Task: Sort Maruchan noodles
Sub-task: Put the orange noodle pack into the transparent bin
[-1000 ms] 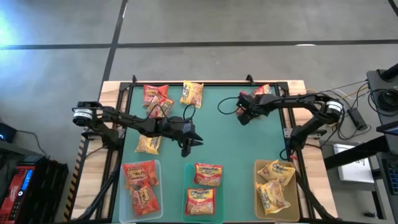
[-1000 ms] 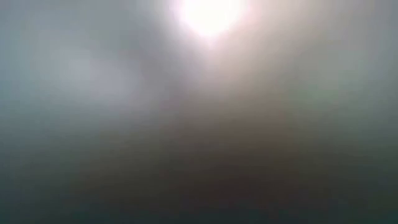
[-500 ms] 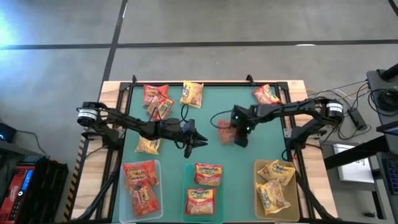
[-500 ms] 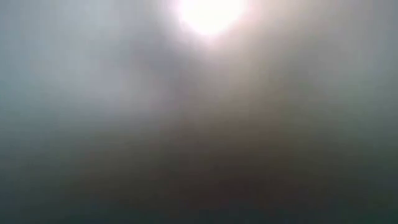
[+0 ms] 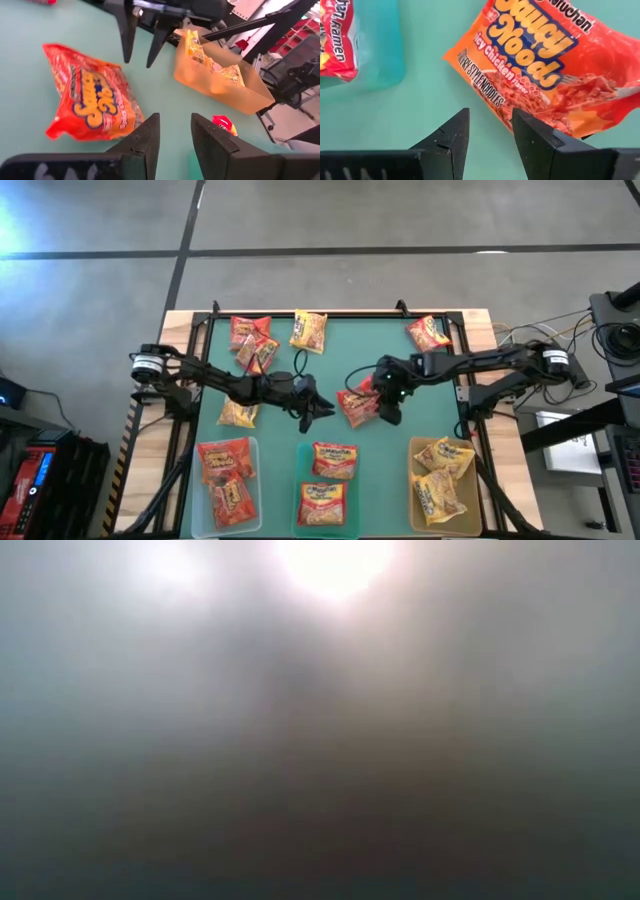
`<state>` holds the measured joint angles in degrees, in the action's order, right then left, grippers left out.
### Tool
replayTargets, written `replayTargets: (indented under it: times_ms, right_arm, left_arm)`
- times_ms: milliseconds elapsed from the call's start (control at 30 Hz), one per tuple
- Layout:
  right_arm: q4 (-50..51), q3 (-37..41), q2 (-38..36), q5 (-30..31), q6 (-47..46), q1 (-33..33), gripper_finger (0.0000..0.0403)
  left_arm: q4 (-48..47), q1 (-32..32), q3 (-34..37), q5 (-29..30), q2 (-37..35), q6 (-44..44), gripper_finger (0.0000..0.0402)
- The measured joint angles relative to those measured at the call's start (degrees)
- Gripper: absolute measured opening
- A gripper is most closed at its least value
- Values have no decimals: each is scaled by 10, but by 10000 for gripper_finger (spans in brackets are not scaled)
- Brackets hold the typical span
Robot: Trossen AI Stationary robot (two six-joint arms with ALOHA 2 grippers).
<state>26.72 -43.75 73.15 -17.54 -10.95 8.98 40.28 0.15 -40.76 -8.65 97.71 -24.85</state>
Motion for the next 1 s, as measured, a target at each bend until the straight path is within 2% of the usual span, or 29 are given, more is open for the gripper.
replayTargets:
  times_ms: [267, 400, 467, 833, 1000]
  right_arm:
    - [-2, 0, -3, 1, -60, 0, 139]
    - [-4, 0, -3, 1, -60, 0, 139]
    - [-5, 0, -3, 1, -60, 0, 139]
    - [-7, 0, -3, 1, -60, 0, 139]
    - [-7, 0, -3, 1, -60, 0, 139]
  left_arm:
    - [-3, 5, -17, -3, 0, 62, 160]
    - [-6, 14, -21, 27, 3, 54, 187]
    - [-11, 21, -25, 46, 7, 21, 195]
    - [-29, 73, -95, 47, 113, -14, 198]
    - [-31, 93, -100, 47, 139, -17, 201]
